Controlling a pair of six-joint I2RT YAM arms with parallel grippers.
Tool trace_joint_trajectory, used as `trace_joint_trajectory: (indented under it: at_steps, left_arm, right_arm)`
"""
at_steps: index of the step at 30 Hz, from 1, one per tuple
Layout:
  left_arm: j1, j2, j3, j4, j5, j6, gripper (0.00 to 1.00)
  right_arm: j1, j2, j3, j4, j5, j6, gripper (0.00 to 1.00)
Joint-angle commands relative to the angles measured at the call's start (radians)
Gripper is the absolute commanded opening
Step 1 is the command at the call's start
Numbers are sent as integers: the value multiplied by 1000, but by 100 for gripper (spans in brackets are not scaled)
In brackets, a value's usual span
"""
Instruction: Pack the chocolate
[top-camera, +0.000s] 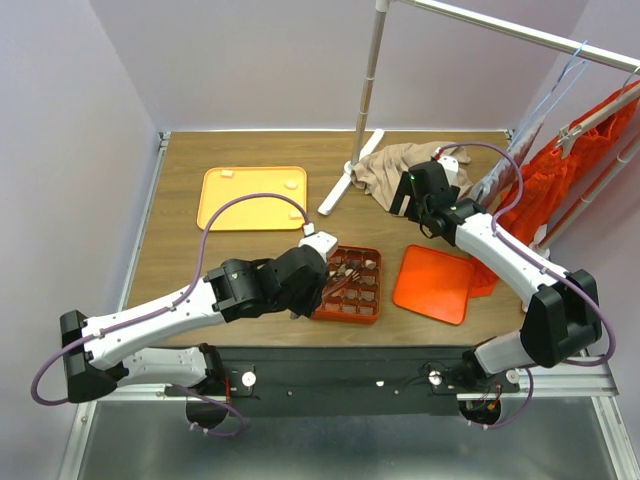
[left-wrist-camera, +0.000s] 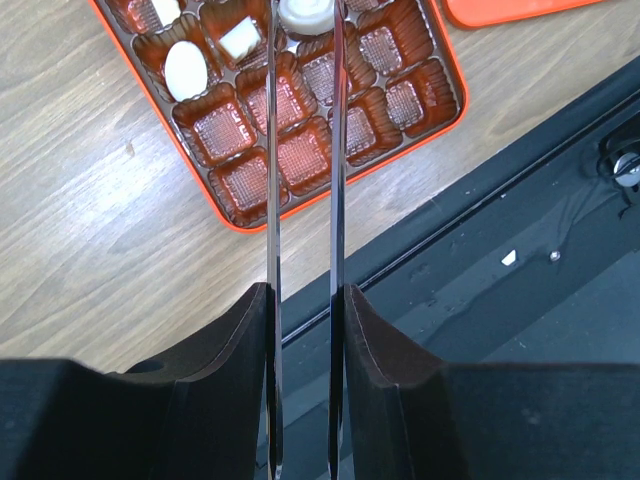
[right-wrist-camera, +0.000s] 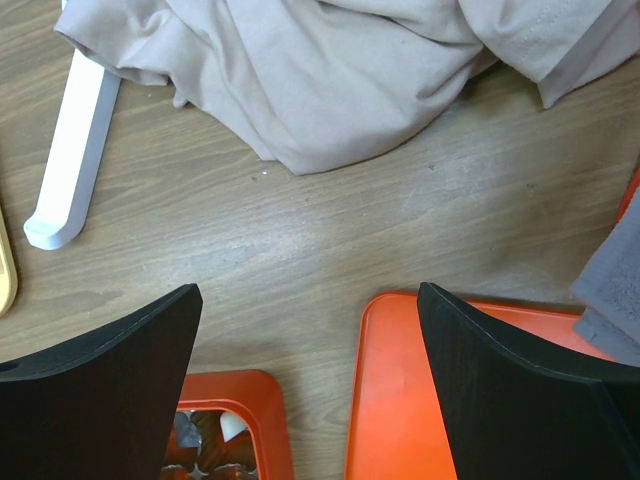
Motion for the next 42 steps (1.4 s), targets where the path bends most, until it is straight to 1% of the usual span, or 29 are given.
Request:
trace_joint_trajectory:
  at_steps: [1, 6, 7, 10, 12, 18, 21, 26, 30, 33, 34, 36, 37, 39, 40, 42]
  left_arm:
    - [-5, 3, -1, 30, -10, 9, 32]
    - [-7, 12, 2, 42, -2, 15, 42]
    - [-7, 12, 4, 42, 1, 17, 46]
    - [-5, 12, 7, 39, 2, 25, 49]
    - [-7, 17, 10, 37, 2, 29, 51]
    - [-5, 22, 28, 37, -8, 34, 52]
    - [-7, 14, 35, 36, -17, 32, 49]
    - [-7, -6, 58, 16, -59, 16, 39]
    - [-5, -44, 81, 2, -106, -1, 34]
    - [-7, -73, 97, -15, -169, -36, 25]
    - [-5, -81, 101, -19, -209, -46, 18]
    - [-1, -86, 108, -31, -246, -69, 15]
    - [2, -81, 111, -35, -267, -80, 12]
    - [10, -63, 119, -39, -292, -92, 7]
    - [22, -57, 117, -36, -313, -109, 3]
    - [51, -47, 105, -26, -315, -110, 0]
  right_arm:
    - [-3, 9, 5, -25, -2, 3, 98]
    - [-3, 8, 2, -25, 0, 6, 98]
    - [-3, 8, 1, -25, -2, 6, 98]
    - [-3, 9, -1, -25, -2, 3, 98]
    - [-3, 9, -1, -25, -2, 4, 98]
    - [-3, 20, -2, -25, -6, 9, 98]
    - [-3, 20, -4, -25, -3, 7, 98]
    - [-3, 22, -1, -25, -2, 6, 98]
    - [-3, 25, -2, -25, -5, 7, 98]
    - [-3, 25, 1, -25, -5, 9, 98]
    - [-3, 26, 1, -24, -5, 9, 98]
    - [-3, 25, 2, -25, -3, 9, 98]
    - [-3, 23, 1, -25, -2, 9, 98]
    - [-3, 22, 2, -25, -3, 9, 98]
    - [-1, 22, 2, -25, -5, 9, 98]
    - [-3, 22, 4, -24, -6, 9, 98]
